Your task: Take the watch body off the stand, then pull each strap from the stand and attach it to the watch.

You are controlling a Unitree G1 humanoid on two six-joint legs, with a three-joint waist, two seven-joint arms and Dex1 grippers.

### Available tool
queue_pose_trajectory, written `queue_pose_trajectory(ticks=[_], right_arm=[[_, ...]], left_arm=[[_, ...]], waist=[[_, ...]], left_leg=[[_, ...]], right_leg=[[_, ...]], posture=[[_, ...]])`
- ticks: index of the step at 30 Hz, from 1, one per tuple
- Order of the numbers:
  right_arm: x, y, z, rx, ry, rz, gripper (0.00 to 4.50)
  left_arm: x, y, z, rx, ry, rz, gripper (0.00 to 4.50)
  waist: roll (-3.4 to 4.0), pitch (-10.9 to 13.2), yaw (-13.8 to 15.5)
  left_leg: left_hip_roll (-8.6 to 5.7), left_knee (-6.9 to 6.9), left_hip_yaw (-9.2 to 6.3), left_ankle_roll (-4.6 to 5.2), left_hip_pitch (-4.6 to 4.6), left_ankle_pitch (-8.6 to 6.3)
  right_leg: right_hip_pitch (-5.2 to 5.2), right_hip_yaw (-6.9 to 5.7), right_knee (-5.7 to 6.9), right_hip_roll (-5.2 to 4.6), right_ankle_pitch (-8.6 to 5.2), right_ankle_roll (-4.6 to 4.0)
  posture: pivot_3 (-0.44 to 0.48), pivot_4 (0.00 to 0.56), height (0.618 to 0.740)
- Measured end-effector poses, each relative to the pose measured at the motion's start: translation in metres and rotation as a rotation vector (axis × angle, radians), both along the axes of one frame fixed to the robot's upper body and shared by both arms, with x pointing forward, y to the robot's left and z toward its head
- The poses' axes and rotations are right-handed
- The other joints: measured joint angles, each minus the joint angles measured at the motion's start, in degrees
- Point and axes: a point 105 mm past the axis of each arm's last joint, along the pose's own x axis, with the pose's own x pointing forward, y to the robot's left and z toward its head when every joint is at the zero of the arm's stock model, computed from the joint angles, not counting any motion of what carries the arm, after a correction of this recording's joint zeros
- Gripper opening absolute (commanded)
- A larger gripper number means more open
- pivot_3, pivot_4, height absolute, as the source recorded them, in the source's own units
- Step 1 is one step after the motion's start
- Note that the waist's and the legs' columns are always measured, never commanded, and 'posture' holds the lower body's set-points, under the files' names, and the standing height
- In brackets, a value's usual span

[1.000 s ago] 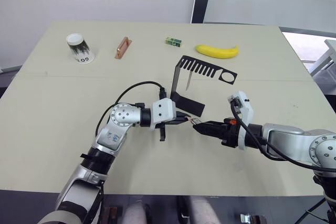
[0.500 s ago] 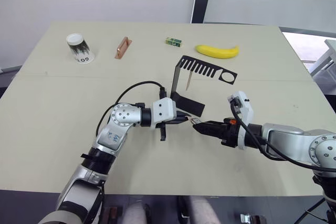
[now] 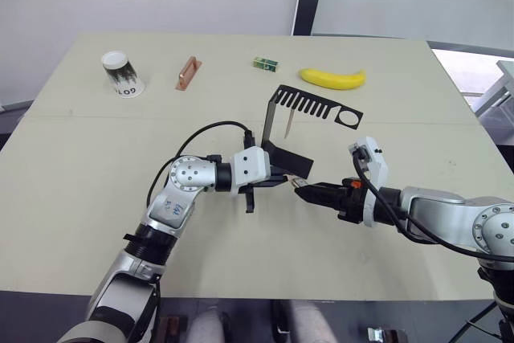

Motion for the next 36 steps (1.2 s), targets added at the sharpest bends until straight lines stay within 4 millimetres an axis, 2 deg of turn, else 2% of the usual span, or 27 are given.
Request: queue_pose_trajectory(ticks=[36], right_arm=[[0.0001, 0.0032, -0.0021, -0.002, 0.012, -0.002, 1.52]], left_arm=[[0.0006, 0.0003, -0.0008, 0.002, 0.01, 0.006, 0.07]], waist=[[0.0, 0.0, 0.0]], left_leg=[[0.0, -0.01, 0.0, 0.0, -0.01, 0.0]], right_leg=[[0.0, 0.0, -0.02, 0.0, 0.0, 0.0]], posture=[[0.0, 0.15, 0.74]])
